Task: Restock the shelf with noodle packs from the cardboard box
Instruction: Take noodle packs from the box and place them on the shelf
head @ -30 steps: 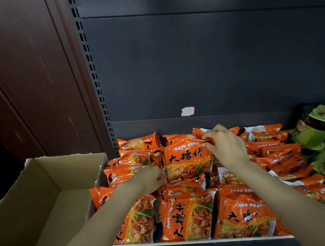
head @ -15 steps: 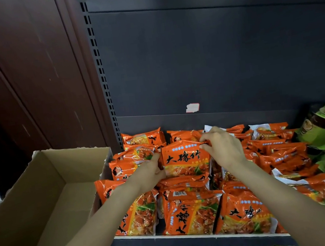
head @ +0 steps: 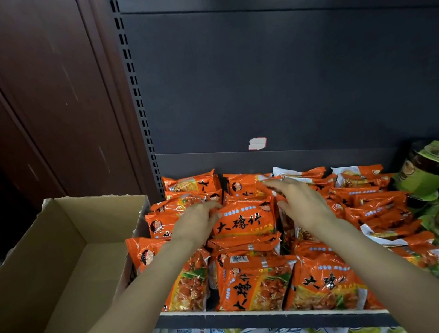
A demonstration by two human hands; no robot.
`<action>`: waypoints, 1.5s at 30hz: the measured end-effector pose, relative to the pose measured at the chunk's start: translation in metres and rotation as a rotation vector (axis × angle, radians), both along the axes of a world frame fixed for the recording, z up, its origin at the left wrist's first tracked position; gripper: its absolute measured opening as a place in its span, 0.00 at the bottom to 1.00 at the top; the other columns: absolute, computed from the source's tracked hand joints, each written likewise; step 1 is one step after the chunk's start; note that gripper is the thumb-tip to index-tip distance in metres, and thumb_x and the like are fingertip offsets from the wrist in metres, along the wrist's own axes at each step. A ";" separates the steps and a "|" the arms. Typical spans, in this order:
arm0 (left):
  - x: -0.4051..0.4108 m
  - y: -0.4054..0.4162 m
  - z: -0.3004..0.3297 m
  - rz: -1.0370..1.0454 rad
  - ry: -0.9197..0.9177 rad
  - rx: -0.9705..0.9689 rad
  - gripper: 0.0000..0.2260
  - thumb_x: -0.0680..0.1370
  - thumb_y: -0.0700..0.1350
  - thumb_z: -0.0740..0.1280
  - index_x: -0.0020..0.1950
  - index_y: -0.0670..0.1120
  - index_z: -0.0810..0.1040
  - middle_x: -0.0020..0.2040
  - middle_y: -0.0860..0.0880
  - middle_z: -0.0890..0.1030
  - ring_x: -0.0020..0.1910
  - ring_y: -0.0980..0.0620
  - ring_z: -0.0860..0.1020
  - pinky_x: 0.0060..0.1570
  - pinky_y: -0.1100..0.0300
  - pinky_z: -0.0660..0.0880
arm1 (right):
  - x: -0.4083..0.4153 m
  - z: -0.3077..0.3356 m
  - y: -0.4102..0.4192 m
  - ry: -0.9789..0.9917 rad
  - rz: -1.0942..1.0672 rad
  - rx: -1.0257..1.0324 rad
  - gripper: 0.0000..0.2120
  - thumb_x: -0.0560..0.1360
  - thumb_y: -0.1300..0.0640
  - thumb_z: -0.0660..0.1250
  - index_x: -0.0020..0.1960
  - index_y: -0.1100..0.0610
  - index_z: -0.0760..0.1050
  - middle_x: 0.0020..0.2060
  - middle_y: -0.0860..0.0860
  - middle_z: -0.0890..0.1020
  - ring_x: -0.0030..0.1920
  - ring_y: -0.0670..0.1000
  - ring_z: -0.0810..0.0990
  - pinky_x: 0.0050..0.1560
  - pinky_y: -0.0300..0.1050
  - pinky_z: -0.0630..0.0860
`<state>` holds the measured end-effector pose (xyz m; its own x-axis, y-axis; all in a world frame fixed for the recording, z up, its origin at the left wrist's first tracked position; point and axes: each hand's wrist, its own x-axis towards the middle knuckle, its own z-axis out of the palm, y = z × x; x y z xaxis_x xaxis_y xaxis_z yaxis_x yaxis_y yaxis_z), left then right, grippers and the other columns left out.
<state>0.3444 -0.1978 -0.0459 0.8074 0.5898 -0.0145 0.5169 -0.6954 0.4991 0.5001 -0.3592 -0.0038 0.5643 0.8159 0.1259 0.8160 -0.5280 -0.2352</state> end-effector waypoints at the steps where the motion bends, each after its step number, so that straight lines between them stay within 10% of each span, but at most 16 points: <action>1: 0.002 0.000 -0.001 -0.016 0.031 0.088 0.15 0.80 0.51 0.60 0.67 0.53 0.73 0.62 0.46 0.75 0.62 0.46 0.73 0.62 0.50 0.71 | 0.002 0.002 -0.001 -0.025 -0.031 0.030 0.26 0.77 0.66 0.61 0.71 0.47 0.66 0.66 0.52 0.72 0.62 0.55 0.75 0.56 0.51 0.77; 8: 0.018 -0.011 0.013 -0.166 0.312 0.307 0.18 0.81 0.54 0.55 0.69 0.51 0.71 0.65 0.47 0.72 0.68 0.45 0.65 0.67 0.46 0.61 | 0.014 0.014 -0.011 -0.015 -0.140 0.208 0.18 0.77 0.66 0.62 0.65 0.54 0.74 0.58 0.54 0.77 0.53 0.55 0.79 0.48 0.47 0.77; 19: 0.072 -0.058 0.044 -0.275 -0.142 0.049 0.16 0.80 0.48 0.62 0.67 0.46 0.72 0.63 0.46 0.74 0.64 0.47 0.71 0.64 0.54 0.68 | 0.046 0.037 -0.053 0.051 -0.220 0.407 0.06 0.76 0.65 0.64 0.48 0.57 0.70 0.42 0.53 0.80 0.44 0.52 0.78 0.45 0.48 0.76; 27: 0.131 -0.114 0.056 -0.449 -0.122 -0.240 0.43 0.70 0.53 0.74 0.77 0.47 0.53 0.73 0.48 0.66 0.71 0.51 0.65 0.65 0.67 0.60 | 0.073 0.027 -0.078 0.254 -0.225 0.485 0.05 0.78 0.61 0.63 0.44 0.61 0.70 0.34 0.55 0.78 0.35 0.52 0.77 0.33 0.36 0.69; 33: 0.160 -0.129 0.055 -0.333 -0.288 -0.244 0.38 0.68 0.50 0.76 0.74 0.49 0.62 0.65 0.49 0.73 0.65 0.53 0.71 0.54 0.72 0.62 | 0.101 0.030 -0.085 0.654 -0.049 0.560 0.12 0.80 0.66 0.56 0.50 0.57 0.77 0.46 0.54 0.83 0.46 0.46 0.83 0.48 0.39 0.79; 38: 0.166 -0.121 0.059 -0.274 -0.412 -0.126 0.21 0.74 0.39 0.69 0.66 0.52 0.74 0.55 0.50 0.77 0.56 0.54 0.74 0.50 0.70 0.65 | 0.125 0.027 -0.092 0.454 0.002 0.455 0.15 0.75 0.66 0.65 0.58 0.51 0.74 0.54 0.51 0.78 0.55 0.47 0.79 0.55 0.38 0.75; 42: 0.166 -0.113 0.062 -0.286 -0.444 -0.176 0.18 0.74 0.38 0.69 0.62 0.53 0.78 0.54 0.54 0.78 0.55 0.58 0.75 0.52 0.70 0.67 | 0.135 0.026 -0.092 0.407 -0.038 0.414 0.37 0.72 0.62 0.71 0.74 0.46 0.57 0.68 0.51 0.65 0.69 0.48 0.65 0.65 0.40 0.64; 45: 0.168 -0.111 0.063 -0.336 -0.452 -0.234 0.17 0.75 0.39 0.69 0.60 0.55 0.78 0.56 0.55 0.79 0.55 0.59 0.75 0.56 0.68 0.70 | 0.144 0.024 -0.093 0.475 0.010 0.418 0.31 0.71 0.61 0.72 0.70 0.47 0.65 0.64 0.48 0.73 0.63 0.46 0.72 0.56 0.34 0.71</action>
